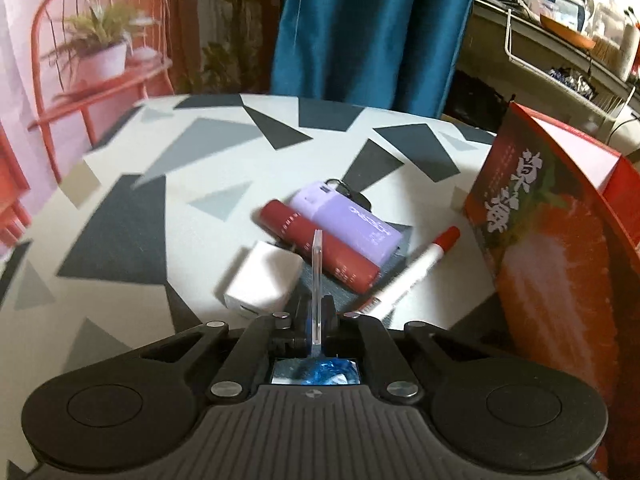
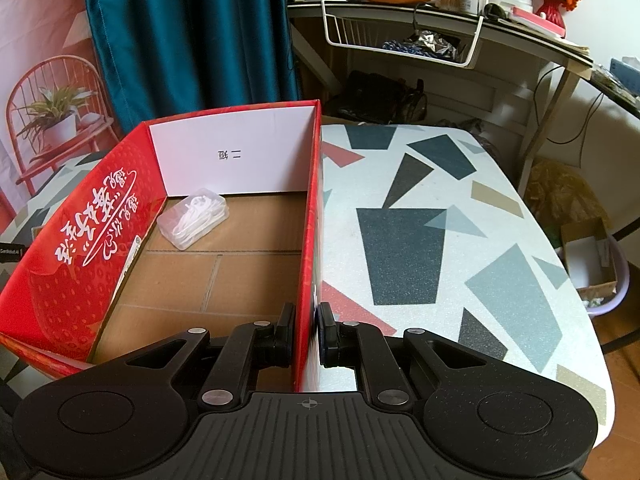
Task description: Organize rigid objects
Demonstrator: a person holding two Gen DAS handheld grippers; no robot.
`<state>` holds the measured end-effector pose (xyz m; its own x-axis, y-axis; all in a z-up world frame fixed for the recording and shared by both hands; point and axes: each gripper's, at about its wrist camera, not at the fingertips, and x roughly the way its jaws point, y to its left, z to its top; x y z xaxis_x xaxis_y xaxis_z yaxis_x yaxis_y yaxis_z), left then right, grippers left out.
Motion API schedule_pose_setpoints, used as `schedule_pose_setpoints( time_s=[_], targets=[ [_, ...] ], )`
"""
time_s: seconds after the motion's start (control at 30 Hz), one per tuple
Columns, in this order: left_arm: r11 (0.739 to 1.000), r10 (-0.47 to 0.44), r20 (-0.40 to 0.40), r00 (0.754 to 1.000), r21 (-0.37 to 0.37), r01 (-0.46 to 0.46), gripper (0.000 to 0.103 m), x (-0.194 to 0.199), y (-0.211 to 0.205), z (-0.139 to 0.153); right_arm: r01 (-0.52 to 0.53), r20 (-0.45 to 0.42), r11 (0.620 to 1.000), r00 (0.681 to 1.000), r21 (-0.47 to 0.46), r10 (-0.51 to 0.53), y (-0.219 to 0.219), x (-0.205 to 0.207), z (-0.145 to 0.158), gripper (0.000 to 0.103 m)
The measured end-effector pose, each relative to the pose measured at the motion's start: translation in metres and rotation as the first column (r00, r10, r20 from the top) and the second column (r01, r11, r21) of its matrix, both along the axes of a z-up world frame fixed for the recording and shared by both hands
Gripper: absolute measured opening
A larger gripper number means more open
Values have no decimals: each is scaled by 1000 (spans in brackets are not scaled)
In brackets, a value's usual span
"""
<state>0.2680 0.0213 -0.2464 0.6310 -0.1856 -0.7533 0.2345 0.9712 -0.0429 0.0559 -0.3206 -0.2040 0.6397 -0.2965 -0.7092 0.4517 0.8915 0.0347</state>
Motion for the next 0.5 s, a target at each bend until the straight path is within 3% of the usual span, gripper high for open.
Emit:
schedule_pose_setpoints(
  time_s=[0.23, 0.5],
  targets=[
    [999, -4, -8, 1000, 40, 5, 8, 11, -4, -5, 1, -1, 1000, 1000, -2, -1, 0, 0, 0, 10],
    [999, 38, 16, 999, 30, -38, 5, 16, -4, -5, -1, 2, 1000, 1000, 3, 1, -1, -1, -1, 10]
  ],
)
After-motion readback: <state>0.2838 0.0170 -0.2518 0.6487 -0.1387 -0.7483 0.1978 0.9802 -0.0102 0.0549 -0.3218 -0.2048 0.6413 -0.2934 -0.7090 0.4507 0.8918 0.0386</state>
